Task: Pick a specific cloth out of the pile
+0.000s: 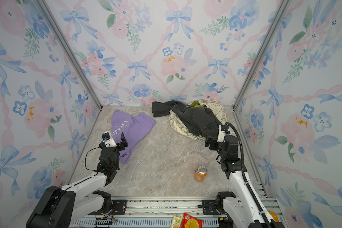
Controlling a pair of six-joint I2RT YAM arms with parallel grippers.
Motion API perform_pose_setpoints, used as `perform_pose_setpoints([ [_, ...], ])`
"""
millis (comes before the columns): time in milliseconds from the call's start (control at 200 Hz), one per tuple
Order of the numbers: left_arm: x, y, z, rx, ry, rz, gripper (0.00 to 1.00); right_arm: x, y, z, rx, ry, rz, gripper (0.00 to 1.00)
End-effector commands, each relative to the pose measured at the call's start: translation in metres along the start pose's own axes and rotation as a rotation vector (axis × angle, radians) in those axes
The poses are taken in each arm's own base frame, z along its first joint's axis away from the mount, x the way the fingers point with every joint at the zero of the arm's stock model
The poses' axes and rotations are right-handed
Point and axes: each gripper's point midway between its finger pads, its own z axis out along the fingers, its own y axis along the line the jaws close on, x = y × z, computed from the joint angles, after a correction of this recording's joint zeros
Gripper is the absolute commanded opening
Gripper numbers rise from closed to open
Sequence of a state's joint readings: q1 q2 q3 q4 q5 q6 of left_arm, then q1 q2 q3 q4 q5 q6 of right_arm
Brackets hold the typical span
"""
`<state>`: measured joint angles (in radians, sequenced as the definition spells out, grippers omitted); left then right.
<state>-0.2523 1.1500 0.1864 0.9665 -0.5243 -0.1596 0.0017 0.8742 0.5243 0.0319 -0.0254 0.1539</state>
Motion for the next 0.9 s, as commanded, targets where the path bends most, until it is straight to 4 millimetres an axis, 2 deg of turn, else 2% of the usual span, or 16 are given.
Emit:
perform_pose_setpoints([
  [0, -0.011, 0.011, -0.003, -0.017, -0.095, 0.018, 0.98, 0.006, -0.035, 0.011, 0.126, -0.071, 0.043, 0.97],
  [135, 0.005, 0.011, 0.0, 0.013, -0.078, 0.056, 0.98, 0.033, -0.056, 0.034, 0.181, -0.05, 0.055, 0.97],
  [235, 0.011, 0.013, -0.001, 0.025, -0.096, 0.049, 0.98, 0.045, -0.049, 0.053, 0.123, -0.07, 0.019, 0.97],
  [465, 0.03, 0.001, 0.01, 0.085, -0.059, 0.076, 0.98, 0.036, -0.028, 0.07, 0.032, -0.151, -0.066, 0.97],
  [585, 0.031, -0.005, 0.011, 0.108, -0.059, 0.098, 0.98, 0.053, -0.018, 0.085, -0.02, -0.157, -0.108, 0.97],
  [645, 0.03, -0.004, 0.013, 0.101, -0.06, 0.1, 0.98, 0.055, -0.01, 0.089, -0.056, -0.182, -0.121, 0.97],
  [710, 0.031, -0.001, 0.018, 0.07, -0.045, 0.096, 0.98, 0.059, -0.015, 0.09, -0.022, -0.121, -0.127, 0.97],
  [790, 0.036, 0.004, 0.027, 0.017, -0.01, 0.092, 0.98, 0.055, -0.021, 0.098, 0.017, -0.121, -0.101, 0.97],
  [895, 0.037, 0.005, 0.026, 0.012, -0.008, 0.087, 0.98, 0.058, -0.018, 0.103, 0.07, -0.065, -0.151, 0.97],
])
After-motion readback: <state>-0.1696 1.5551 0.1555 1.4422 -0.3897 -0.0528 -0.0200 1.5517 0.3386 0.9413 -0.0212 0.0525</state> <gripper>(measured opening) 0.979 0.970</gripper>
